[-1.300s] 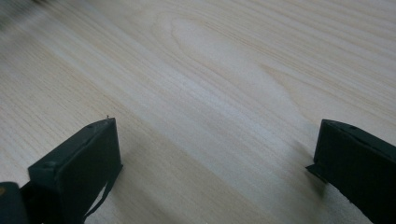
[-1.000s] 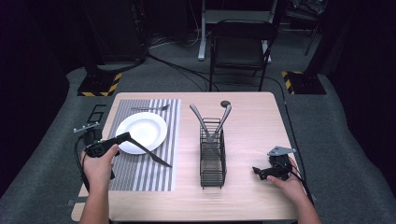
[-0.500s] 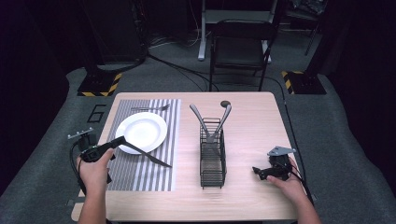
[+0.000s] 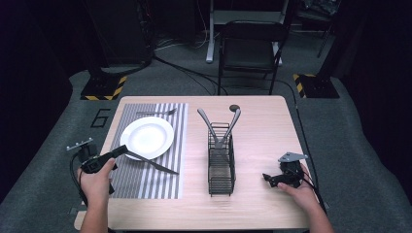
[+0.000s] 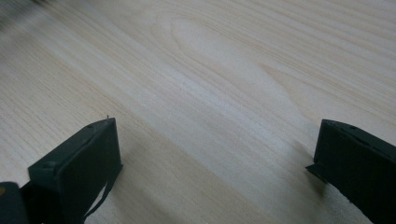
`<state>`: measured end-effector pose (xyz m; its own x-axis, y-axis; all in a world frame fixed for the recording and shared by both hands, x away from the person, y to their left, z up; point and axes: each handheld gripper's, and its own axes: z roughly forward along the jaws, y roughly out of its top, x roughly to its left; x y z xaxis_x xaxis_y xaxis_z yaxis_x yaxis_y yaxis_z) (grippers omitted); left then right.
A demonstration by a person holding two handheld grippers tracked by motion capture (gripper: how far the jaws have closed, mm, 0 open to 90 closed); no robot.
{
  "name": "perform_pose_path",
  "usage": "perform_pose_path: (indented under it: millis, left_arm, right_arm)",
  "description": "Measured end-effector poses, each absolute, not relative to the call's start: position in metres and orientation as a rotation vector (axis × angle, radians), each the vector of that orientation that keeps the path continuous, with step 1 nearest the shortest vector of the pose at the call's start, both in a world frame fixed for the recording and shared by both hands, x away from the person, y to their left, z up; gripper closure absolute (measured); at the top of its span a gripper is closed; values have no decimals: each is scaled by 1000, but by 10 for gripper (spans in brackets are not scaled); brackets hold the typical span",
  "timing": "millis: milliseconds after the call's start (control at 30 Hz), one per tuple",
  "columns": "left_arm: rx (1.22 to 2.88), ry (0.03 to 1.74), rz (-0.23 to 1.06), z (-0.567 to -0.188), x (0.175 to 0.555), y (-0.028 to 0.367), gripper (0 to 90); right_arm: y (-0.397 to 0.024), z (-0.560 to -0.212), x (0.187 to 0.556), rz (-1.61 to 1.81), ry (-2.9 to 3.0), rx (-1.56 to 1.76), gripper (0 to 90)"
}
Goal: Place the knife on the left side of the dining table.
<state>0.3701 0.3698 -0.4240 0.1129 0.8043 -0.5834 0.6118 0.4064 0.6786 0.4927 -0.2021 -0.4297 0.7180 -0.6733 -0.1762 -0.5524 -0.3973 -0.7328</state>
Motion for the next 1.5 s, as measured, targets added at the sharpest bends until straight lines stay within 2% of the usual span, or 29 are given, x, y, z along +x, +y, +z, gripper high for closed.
perform_pose_path:
  millis: [933, 1500]
  left_arm:
    - [1165, 1705, 187, -485, 364, 398, 719]
    - [1132, 1774, 180, -504, 366, 401, 694]
  right_arm:
    - [-202, -430, 493, -188, 927, -2099, 0]
    - [-202, -430, 493, -188, 928, -2099, 0]
